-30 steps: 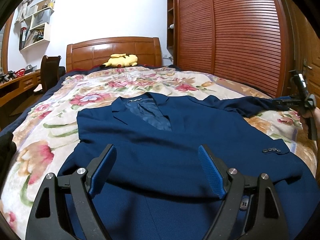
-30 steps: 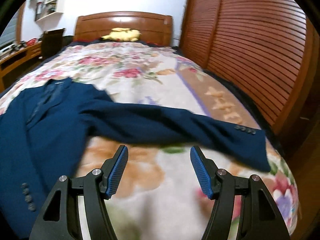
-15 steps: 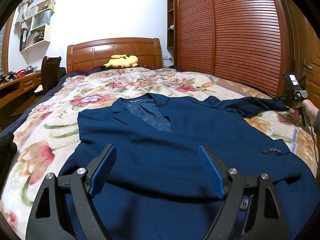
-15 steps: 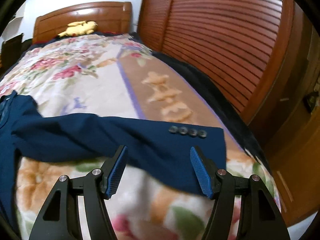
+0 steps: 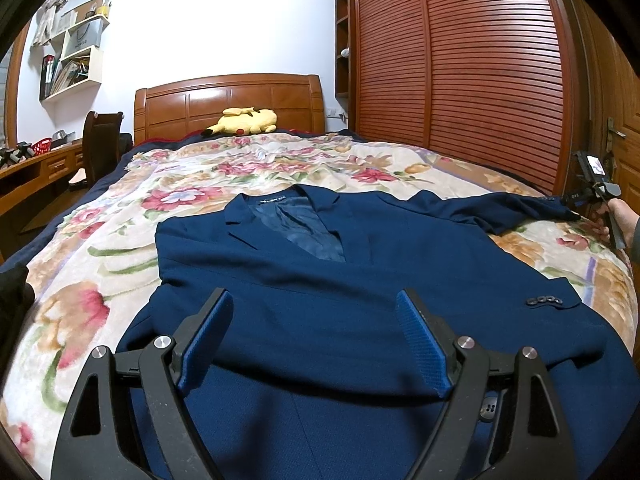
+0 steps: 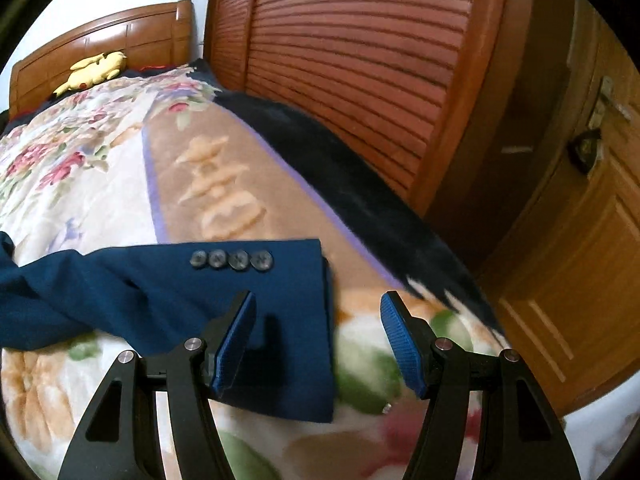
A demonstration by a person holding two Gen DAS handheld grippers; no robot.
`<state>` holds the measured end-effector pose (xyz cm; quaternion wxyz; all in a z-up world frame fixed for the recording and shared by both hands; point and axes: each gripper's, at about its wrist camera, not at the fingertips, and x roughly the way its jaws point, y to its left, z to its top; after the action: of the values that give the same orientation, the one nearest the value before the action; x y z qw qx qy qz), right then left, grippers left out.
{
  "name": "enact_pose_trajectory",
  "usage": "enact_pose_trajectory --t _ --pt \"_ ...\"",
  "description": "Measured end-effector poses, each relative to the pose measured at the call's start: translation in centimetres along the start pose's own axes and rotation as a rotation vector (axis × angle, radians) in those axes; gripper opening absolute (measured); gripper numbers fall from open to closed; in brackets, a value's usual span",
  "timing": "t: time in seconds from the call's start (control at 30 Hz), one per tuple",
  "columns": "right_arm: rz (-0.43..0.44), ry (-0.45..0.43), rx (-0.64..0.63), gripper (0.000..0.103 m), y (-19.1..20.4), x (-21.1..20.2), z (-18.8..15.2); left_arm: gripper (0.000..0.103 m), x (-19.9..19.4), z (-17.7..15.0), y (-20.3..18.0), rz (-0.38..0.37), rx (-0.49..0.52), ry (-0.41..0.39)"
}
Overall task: Fold large clothes
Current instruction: 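Move the right gripper to the other sleeve's buttoned cuff and grasp it, then lift the held sleeve and carry it across the jacket front with right gripper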
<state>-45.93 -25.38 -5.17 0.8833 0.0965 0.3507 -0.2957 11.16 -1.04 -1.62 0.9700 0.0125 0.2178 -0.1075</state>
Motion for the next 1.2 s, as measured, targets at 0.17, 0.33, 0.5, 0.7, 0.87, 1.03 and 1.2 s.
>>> enact_pose_trajectory --t 0.17,0.33,0.5,0.7,0.87,1.03,1.2 --pt "0.059 0.069 -0.011 0.067 0.8 1.7 -1.1 0.084 0.0 -0.1 0.1 0.001 0.000 0.004" --pt "0.033 0.074 -0.092 0.062 2.7 2.1 -1.8 0.084 -0.2 -0.1 0.2 0.004 -0.005 -0.015" --pt "0.070 0.054 -0.190 0.022 4.5 0.7 -2.1 0.084 0.2 -0.1 0.2 0.011 -0.007 -0.005" --pt "0.132 -0.052 -0.270 0.013 6.7 -5.6 -4.0 0.084 0.6 0.1 0.0 0.015 -0.007 0.027" --pt "0.204 -0.174 -0.326 0.013 8.4 -13.4 -5.8 0.084 -0.5 1.1 0.0 -0.004 0.002 0.040" --pt "0.293 -0.271 -0.373 0.012 10.5 -20.0 -7.3 0.084 -4.3 1.7 1.1 -0.057 -0.057 0.011" --pt "0.385 -0.339 -0.407 0.012 12.7 -25.0 -8.8 0.084 -7.9 1.9 2.1 -0.018 -0.046 -0.005"
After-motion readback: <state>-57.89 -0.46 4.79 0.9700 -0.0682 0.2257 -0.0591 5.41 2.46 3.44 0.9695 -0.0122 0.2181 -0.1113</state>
